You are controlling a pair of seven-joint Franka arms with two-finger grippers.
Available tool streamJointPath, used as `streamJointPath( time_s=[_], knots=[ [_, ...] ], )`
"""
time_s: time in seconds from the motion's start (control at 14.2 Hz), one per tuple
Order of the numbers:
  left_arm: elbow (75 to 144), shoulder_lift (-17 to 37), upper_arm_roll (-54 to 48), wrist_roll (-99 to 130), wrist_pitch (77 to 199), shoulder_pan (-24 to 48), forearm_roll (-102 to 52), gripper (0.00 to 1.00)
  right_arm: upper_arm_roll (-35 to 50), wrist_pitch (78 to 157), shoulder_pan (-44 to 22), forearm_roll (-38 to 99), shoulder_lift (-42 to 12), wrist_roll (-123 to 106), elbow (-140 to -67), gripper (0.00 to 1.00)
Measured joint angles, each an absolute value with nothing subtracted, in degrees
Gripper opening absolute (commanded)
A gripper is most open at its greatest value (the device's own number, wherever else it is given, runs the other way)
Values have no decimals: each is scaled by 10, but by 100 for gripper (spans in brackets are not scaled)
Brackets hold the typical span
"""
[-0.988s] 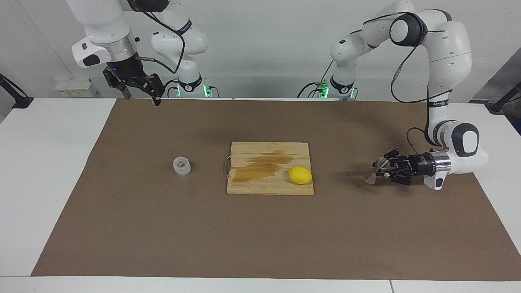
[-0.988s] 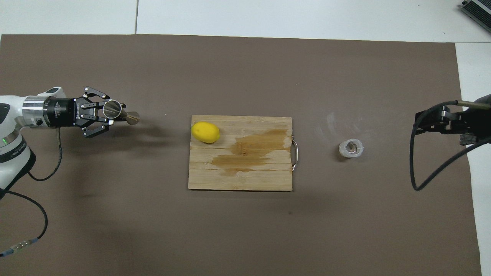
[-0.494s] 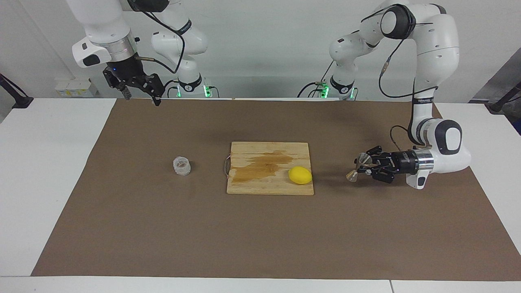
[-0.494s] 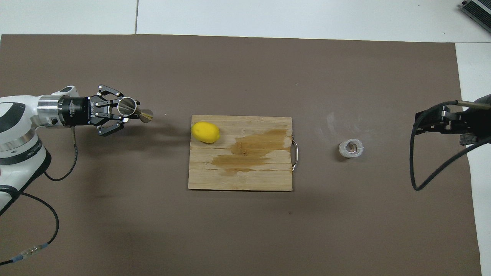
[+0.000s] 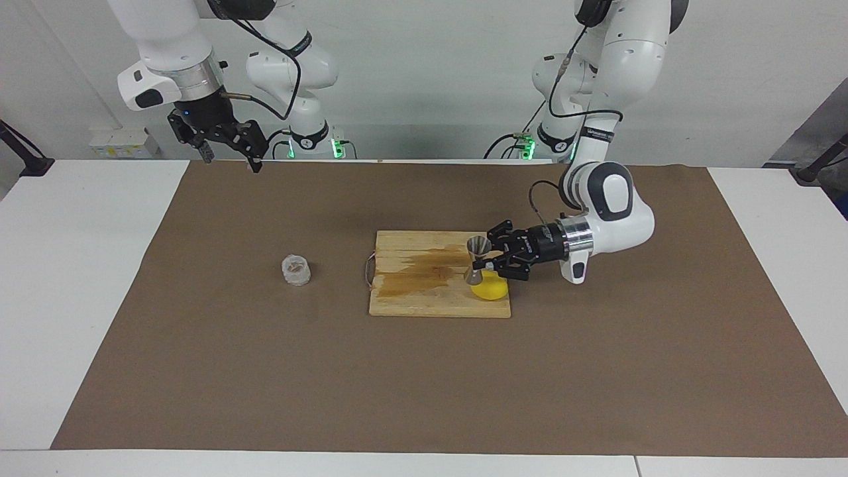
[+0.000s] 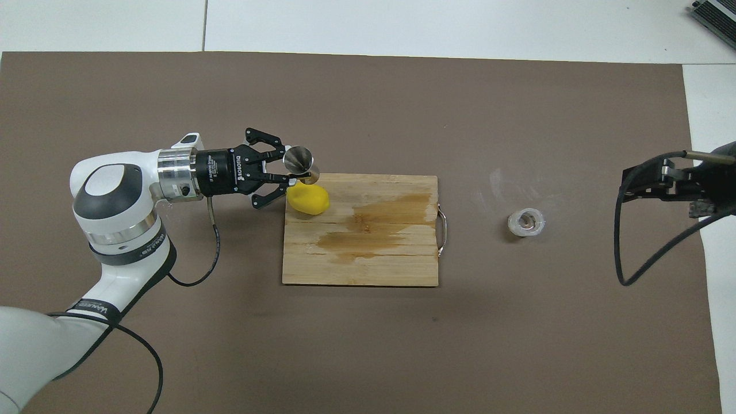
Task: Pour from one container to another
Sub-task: 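Carry the metal cup over the middle of the cutting board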
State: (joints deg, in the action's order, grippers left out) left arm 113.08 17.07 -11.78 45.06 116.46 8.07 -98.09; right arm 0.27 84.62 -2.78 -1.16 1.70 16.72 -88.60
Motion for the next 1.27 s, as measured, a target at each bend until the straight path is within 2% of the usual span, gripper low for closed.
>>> streamJointPath(
  time_s=[0.63,0.99,1.27],
  knots=[
    [1146,159,-118,415,1295,210,-1096,8,3,856,-28,-12,30,166,-922,100],
    [1185,158,-110,373,1283,210,-1106,8,3,863,-32,-12,38,166,-937,100],
    [1241,155,-106,310,1207,163,-1106,8,8,868,-35,-12,44,166,-949,100]
  ],
)
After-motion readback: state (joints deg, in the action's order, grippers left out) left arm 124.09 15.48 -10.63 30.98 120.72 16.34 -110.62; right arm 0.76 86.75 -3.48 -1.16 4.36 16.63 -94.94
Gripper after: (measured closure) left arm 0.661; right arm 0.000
